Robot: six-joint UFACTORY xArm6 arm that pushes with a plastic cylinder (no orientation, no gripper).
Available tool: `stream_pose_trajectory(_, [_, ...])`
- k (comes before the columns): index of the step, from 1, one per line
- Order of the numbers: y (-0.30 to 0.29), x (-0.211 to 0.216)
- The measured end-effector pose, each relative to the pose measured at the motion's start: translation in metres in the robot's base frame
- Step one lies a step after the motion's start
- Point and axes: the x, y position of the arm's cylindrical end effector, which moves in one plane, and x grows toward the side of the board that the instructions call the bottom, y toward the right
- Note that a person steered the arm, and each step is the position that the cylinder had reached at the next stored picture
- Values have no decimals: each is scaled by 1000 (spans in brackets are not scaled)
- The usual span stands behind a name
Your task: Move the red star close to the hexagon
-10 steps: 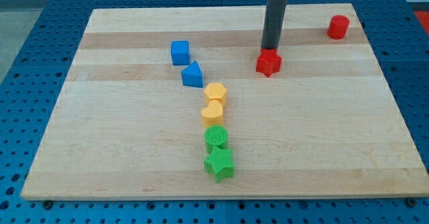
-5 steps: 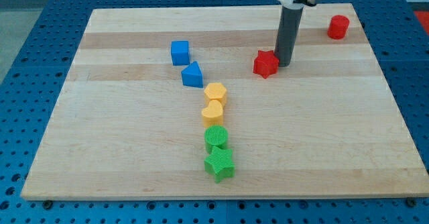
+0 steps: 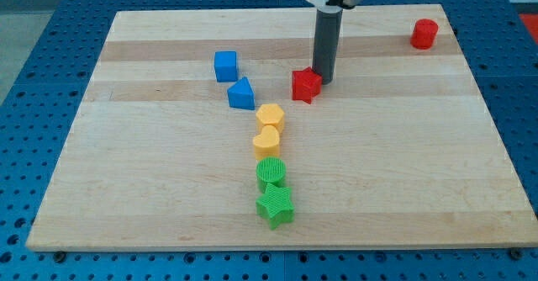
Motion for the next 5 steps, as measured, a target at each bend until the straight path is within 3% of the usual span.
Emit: stream_pose_trajectory(5, [-2, 6])
